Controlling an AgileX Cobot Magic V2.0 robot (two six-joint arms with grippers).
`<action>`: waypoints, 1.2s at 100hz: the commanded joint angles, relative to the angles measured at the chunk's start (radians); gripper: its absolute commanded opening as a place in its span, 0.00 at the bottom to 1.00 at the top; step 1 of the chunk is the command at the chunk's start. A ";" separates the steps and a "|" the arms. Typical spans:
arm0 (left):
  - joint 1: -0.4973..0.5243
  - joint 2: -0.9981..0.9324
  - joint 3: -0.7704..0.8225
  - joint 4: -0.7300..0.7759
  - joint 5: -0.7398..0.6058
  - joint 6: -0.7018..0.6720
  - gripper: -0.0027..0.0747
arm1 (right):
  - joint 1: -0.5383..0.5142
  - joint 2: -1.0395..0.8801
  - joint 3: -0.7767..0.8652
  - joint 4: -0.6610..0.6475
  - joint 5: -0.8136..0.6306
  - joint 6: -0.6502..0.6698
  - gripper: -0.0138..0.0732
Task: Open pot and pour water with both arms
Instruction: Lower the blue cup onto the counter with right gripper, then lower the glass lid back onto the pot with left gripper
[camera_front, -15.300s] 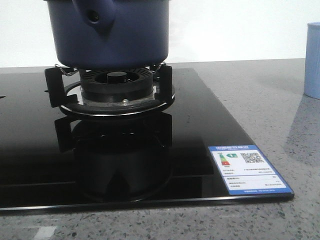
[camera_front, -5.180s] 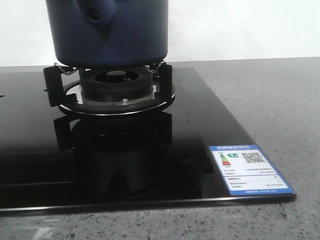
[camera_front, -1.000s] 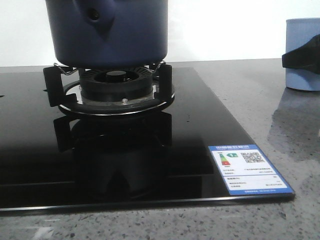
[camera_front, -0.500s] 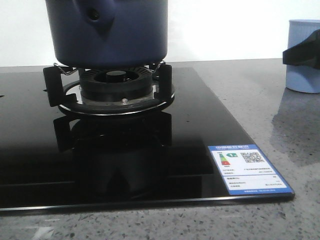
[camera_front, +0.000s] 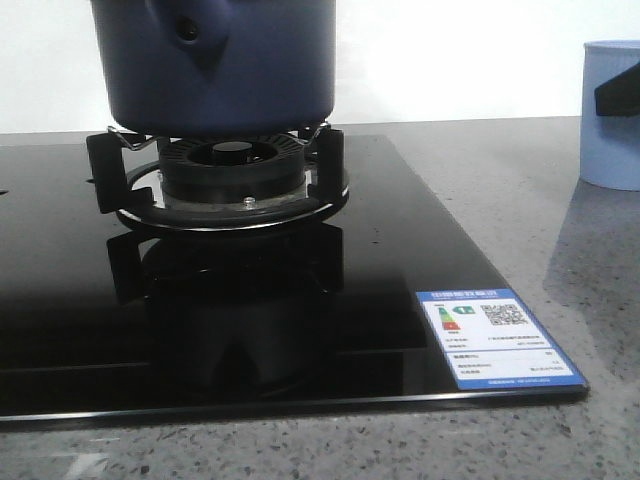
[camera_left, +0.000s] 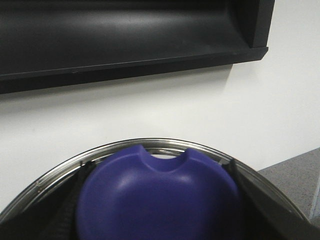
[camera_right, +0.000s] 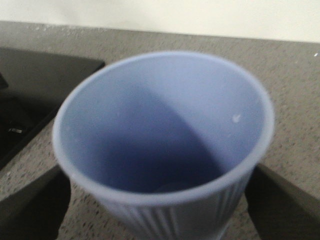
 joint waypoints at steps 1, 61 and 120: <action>0.003 -0.025 -0.037 -0.002 -0.099 0.000 0.50 | -0.007 -0.045 -0.021 -0.037 -0.035 0.041 0.90; 0.001 -0.025 -0.037 -0.002 -0.099 0.000 0.50 | -0.007 -0.218 -0.021 -0.457 0.144 0.416 0.90; -0.135 0.097 -0.037 -0.016 -0.129 0.000 0.50 | -0.007 -0.528 -0.016 -0.482 0.060 0.599 0.90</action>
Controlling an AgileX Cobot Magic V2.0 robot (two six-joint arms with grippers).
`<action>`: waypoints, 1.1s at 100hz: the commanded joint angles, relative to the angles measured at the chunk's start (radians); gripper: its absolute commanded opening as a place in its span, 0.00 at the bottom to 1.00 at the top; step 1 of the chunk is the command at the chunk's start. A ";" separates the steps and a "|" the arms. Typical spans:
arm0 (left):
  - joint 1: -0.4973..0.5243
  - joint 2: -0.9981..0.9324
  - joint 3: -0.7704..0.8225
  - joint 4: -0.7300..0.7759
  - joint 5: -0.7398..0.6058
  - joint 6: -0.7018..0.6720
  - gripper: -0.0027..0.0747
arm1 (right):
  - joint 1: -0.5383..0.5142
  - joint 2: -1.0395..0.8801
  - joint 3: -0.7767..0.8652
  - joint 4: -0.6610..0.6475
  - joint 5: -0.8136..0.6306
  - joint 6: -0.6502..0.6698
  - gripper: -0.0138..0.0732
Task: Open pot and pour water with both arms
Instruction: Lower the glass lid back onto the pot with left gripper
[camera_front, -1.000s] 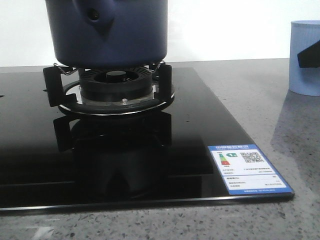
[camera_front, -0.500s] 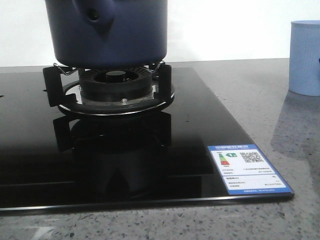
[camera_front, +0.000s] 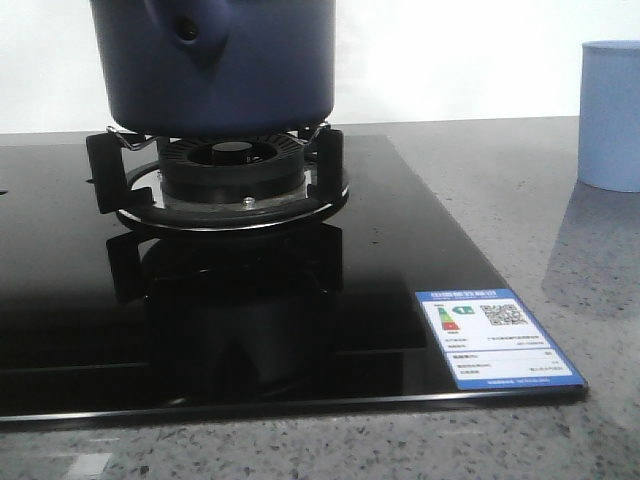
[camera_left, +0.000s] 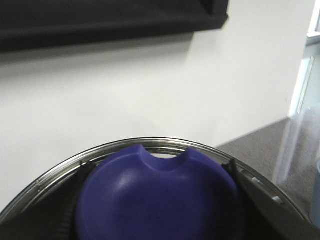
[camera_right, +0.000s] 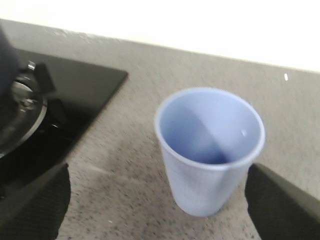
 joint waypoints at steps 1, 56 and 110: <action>-0.024 0.011 -0.037 -0.006 -0.127 0.000 0.50 | -0.005 -0.061 -0.023 0.005 -0.011 0.006 0.90; -0.076 0.185 -0.037 -0.004 -0.223 0.000 0.50 | -0.005 -0.122 -0.023 0.005 -0.044 0.039 0.90; -0.076 0.206 -0.037 -0.004 -0.185 -0.002 0.50 | -0.005 -0.122 -0.023 0.005 -0.044 0.039 0.90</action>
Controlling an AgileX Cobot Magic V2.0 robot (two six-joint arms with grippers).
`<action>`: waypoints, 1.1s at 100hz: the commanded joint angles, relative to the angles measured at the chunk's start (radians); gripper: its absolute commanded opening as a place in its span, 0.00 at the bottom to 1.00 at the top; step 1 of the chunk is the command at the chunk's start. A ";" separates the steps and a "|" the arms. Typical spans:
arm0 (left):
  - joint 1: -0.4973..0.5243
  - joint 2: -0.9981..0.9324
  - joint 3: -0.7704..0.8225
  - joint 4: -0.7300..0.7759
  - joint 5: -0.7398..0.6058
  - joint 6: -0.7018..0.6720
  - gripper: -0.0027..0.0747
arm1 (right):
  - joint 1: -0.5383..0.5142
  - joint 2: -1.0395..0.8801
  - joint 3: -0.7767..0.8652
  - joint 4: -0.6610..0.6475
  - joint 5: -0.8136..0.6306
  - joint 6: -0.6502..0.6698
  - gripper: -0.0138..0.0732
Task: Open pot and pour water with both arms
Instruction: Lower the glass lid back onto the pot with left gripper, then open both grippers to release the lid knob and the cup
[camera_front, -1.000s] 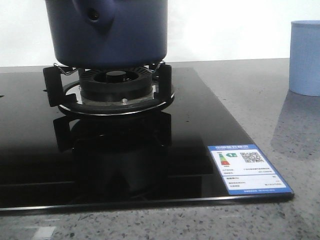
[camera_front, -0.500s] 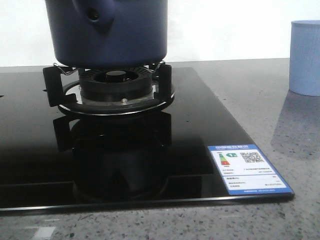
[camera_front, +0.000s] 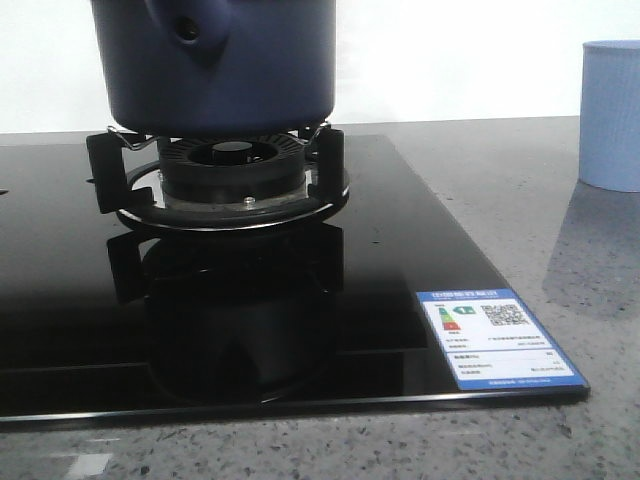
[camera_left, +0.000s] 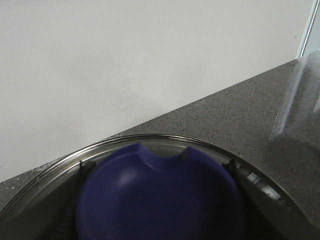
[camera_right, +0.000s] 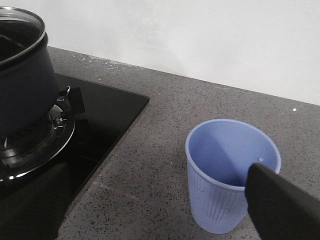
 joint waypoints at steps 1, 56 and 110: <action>-0.006 -0.039 -0.037 -0.004 -0.085 -0.002 0.50 | -0.005 -0.013 -0.023 0.005 0.007 0.001 0.90; -0.006 -0.039 -0.037 -0.004 -0.068 -0.002 0.75 | -0.005 -0.013 -0.023 0.005 0.007 0.001 0.90; 0.058 -0.248 -0.037 0.004 -0.045 -0.002 0.56 | 0.019 -0.013 -0.023 0.087 0.013 0.005 0.68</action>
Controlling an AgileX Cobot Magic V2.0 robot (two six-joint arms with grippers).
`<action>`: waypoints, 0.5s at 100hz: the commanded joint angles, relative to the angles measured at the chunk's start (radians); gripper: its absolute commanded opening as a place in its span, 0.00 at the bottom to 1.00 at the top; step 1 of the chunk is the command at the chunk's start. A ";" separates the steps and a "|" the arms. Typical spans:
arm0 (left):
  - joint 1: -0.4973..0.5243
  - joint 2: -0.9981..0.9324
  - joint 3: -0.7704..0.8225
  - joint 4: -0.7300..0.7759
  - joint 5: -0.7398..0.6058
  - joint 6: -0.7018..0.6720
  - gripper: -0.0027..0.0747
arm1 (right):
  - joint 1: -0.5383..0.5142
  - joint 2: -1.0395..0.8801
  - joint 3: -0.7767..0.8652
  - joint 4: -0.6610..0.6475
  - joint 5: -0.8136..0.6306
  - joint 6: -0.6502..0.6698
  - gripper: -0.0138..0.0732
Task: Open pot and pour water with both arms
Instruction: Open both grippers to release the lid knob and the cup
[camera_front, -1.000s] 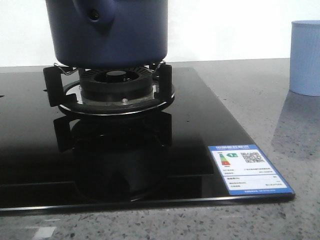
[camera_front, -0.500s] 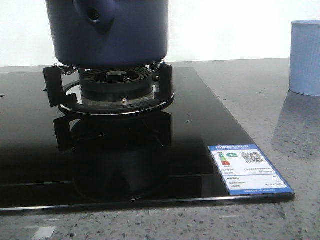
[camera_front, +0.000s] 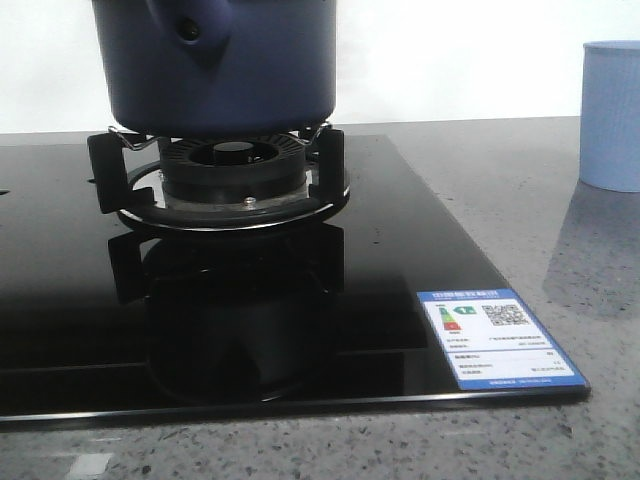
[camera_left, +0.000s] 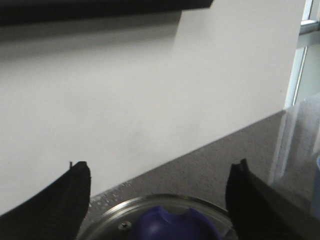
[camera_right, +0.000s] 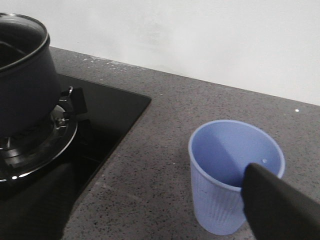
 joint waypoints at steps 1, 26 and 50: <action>0.037 -0.082 -0.037 0.000 -0.066 -0.002 0.54 | 0.005 -0.013 -0.023 0.097 0.013 0.006 0.65; 0.194 -0.180 -0.037 0.007 0.001 0.000 0.01 | 0.005 -0.013 -0.023 0.272 0.027 0.014 0.08; 0.349 -0.282 -0.037 0.007 0.078 0.000 0.01 | 0.005 -0.039 -0.025 0.626 0.127 0.011 0.09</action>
